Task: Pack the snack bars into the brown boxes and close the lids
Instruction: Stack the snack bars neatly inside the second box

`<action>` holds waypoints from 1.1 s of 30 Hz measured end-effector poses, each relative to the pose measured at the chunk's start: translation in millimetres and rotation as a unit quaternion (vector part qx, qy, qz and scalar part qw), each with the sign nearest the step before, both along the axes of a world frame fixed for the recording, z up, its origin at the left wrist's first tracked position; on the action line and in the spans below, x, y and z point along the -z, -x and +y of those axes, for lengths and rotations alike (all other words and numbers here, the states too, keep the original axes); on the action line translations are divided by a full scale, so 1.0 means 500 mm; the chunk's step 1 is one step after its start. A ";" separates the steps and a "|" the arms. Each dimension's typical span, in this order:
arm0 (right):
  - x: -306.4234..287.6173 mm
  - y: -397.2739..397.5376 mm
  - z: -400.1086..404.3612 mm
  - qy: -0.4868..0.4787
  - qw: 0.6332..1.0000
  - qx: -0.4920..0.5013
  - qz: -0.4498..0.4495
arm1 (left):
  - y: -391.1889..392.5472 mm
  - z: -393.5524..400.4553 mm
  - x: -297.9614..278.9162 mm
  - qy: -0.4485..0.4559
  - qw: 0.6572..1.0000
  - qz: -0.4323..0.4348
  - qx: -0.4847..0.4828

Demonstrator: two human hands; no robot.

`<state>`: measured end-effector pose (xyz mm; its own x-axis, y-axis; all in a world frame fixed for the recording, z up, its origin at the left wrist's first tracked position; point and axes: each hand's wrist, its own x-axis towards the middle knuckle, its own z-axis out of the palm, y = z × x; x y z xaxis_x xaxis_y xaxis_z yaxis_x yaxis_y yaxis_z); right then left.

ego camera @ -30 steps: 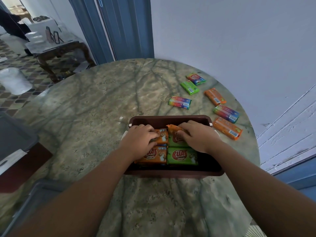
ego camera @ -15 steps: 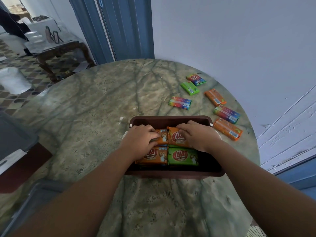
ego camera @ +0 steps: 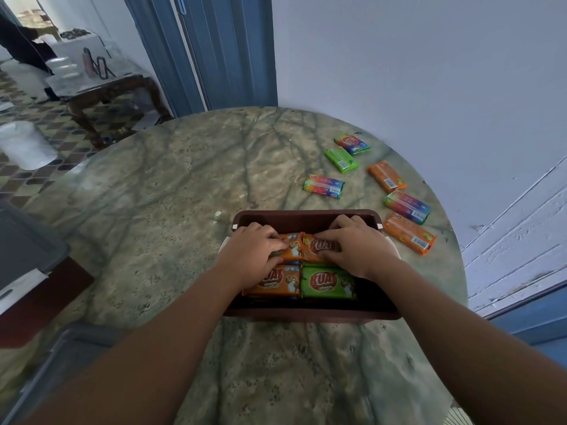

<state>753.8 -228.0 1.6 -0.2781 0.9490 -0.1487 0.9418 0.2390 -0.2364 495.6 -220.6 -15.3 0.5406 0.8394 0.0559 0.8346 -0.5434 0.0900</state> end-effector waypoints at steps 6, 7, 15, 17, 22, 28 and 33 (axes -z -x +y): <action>-0.001 0.000 0.001 0.003 1.000 -0.002 -0.010 | 0.002 0.004 0.010 -0.018 0.999 0.007 0.029; -0.002 0.001 0.001 0.006 1.000 -0.003 -0.012 | 0.003 0.004 0.012 -0.021 0.999 0.009 0.034; 0.000 -0.002 -0.010 -0.148 0.983 0.075 0.082 | -0.003 -0.006 -0.003 -0.090 0.991 -0.063 -0.073; -0.003 -0.004 -0.015 -0.220 0.962 0.152 0.052 | -0.002 -0.011 -0.011 -0.120 0.969 -0.095 -0.195; -0.006 -0.016 -0.009 -0.073 0.962 0.258 0.052 | -0.001 0.004 -0.012 0.077 0.910 -0.149 -0.380; -0.012 -0.029 0.009 -0.009 0.961 0.269 0.063 | 0.004 0.032 -0.004 0.096 0.916 -0.131 -0.366; -0.015 -0.062 0.003 0.009 0.957 0.283 0.056 | -0.033 0.035 -0.012 0.101 0.923 -0.125 -0.349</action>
